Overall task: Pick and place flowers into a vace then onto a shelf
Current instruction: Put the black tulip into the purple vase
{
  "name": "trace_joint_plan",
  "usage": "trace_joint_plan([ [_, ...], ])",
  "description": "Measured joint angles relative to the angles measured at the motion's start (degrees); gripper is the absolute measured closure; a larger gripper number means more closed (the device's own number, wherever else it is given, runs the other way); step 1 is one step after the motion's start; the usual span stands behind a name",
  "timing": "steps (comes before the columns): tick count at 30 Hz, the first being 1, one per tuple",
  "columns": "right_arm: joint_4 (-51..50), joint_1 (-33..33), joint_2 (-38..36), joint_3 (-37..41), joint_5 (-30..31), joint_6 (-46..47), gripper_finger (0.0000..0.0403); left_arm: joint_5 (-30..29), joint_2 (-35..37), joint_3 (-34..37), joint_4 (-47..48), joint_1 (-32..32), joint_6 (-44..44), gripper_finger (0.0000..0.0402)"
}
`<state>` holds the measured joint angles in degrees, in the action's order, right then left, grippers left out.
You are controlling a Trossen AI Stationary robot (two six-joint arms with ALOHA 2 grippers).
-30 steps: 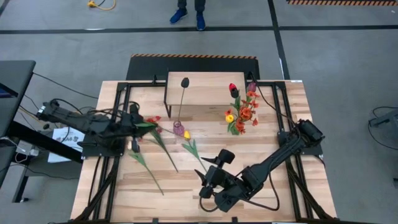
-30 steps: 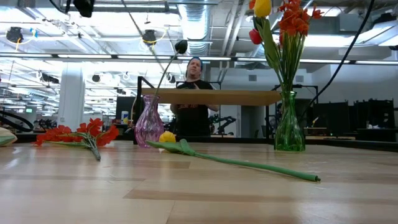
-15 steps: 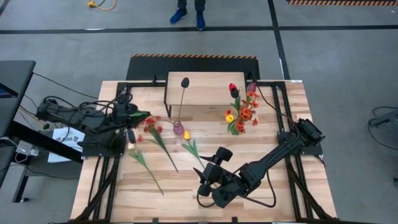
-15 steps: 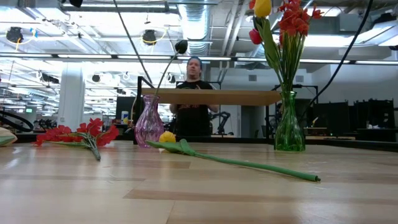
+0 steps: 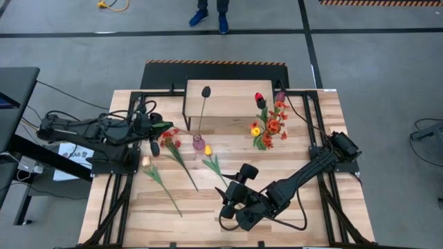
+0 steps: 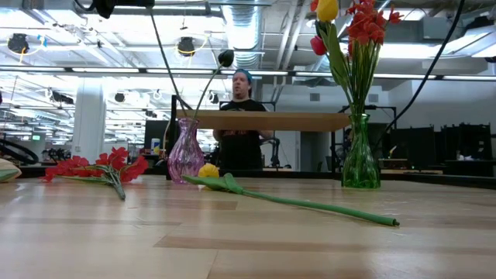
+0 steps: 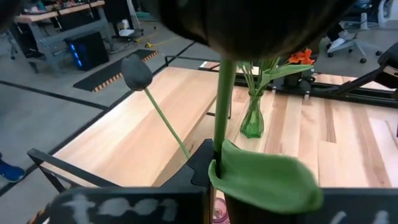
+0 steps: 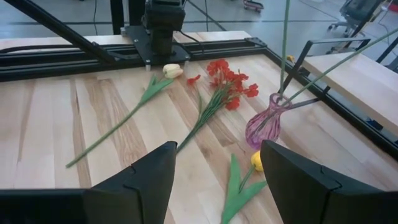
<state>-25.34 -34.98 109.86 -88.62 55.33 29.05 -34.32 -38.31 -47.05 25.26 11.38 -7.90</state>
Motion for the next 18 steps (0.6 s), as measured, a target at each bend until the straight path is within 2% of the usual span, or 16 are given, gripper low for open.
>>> trace_joint_plan([
  [9,-0.11,0.0,0.0,0.0,0.0,-0.01,0.0177,7.34,-0.03,0.0,1.76,-7.1,-0.85,0.04],
  [18,-0.21,0.0,0.0,0.0,0.0,-0.04,0.0177,13.47,-3.03,-0.04,2.24,-12.83,-1.29,0.04],
])
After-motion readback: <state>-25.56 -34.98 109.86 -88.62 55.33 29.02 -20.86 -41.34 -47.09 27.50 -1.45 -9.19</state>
